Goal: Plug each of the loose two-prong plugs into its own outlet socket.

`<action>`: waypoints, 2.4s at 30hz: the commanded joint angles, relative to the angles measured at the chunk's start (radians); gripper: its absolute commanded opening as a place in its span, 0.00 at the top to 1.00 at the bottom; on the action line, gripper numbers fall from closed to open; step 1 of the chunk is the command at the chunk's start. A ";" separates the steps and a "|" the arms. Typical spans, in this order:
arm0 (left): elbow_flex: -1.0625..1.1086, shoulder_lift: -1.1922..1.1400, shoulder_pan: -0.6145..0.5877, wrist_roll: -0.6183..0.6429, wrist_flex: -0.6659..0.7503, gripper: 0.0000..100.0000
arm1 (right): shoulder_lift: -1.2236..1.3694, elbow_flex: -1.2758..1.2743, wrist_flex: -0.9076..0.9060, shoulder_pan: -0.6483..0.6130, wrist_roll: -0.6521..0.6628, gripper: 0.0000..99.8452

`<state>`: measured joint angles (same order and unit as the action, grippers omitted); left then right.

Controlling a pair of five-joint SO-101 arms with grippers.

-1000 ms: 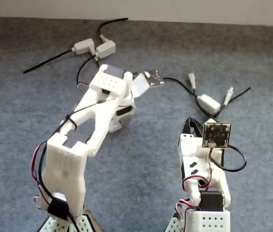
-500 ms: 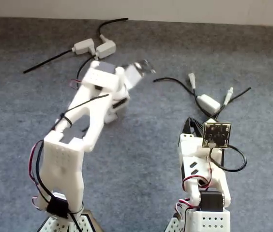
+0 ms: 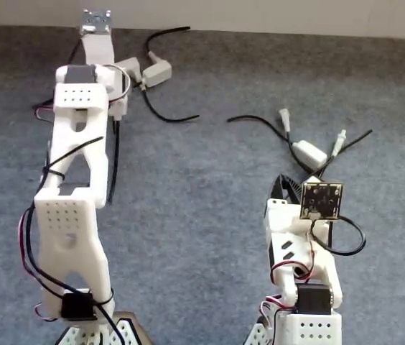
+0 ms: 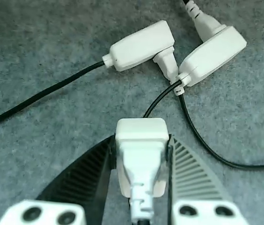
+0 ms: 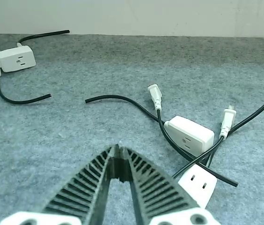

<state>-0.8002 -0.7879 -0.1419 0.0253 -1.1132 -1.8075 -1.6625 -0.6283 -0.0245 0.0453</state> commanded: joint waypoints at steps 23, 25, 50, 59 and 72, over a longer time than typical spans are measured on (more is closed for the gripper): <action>-0.858 -0.186 -0.309 0.460 -0.132 0.73 | -0.004 -0.134 -0.002 0.007 -0.009 0.99; -0.866 -0.128 -0.335 0.505 -0.229 0.73 | -0.004 -0.134 -0.002 0.007 -0.009 0.99; 0.323 0.825 -0.002 0.293 -0.654 0.73 | -0.007 -0.128 -0.030 0.012 -0.009 0.87; 1.073 1.132 0.120 0.353 -0.183 0.73 | -0.004 0.108 -0.208 0.157 -0.187 0.82; 1.845 1.302 0.163 0.381 0.778 0.73 | 0.002 0.315 -0.260 0.189 -0.216 0.74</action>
<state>0.9705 0.4795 -0.0161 0.4012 -0.5194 -1.8075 -1.4569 -0.8830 0.1550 -0.1603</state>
